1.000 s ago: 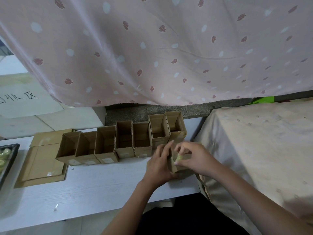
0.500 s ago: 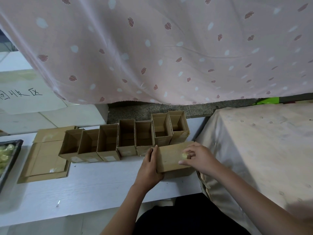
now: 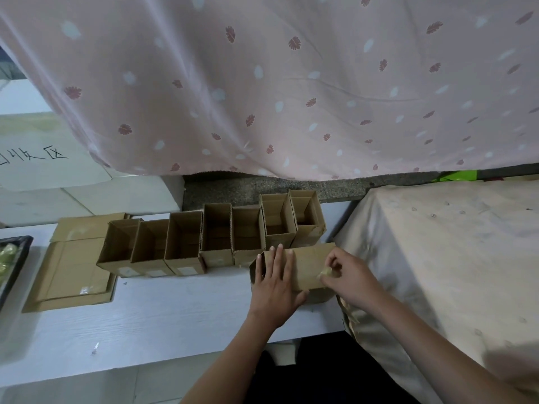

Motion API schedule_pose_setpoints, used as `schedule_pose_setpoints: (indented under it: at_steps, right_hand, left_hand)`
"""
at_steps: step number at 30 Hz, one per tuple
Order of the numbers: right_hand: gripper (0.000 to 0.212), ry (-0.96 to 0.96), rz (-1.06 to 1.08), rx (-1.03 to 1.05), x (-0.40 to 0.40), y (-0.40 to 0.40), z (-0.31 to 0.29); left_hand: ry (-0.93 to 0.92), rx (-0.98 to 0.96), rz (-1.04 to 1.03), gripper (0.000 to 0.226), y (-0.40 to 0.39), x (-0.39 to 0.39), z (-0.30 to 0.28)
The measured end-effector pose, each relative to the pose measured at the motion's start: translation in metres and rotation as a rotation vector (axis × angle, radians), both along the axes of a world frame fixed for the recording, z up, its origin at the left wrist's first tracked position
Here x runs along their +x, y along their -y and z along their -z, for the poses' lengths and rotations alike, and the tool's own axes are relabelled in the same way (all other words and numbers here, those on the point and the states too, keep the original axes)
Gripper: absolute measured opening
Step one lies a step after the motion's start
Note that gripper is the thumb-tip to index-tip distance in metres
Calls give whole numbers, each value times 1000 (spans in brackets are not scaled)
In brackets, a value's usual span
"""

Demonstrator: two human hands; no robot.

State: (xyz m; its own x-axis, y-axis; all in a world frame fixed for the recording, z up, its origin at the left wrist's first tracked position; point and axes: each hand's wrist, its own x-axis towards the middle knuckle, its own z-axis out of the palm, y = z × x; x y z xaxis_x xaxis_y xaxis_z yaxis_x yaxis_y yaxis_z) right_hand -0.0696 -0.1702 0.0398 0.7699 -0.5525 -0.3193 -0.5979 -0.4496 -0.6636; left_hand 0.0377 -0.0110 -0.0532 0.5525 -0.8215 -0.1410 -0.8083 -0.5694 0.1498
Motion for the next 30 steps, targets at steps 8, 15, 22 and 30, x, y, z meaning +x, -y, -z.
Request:
schedule_pose_setpoints:
  at_steps: [8,15,22,30]
  right_hand:
    - [24,159,18,-74,0,7,-16]
    - [32,92,-78,-155,-3,14,-19]
    - [44,49,-163,64,-17,11,-18]
    - [50,-48,-349,90,-15,-39,8]
  left_hand:
    - [16,10,-2,93,-3,-4,2]
    - [4,58,-69,93,1,-14,-9]
    - [-10,79,-198,84,1,-26,-32]
    - [-45,47,-549,75,-54,-48,-42]
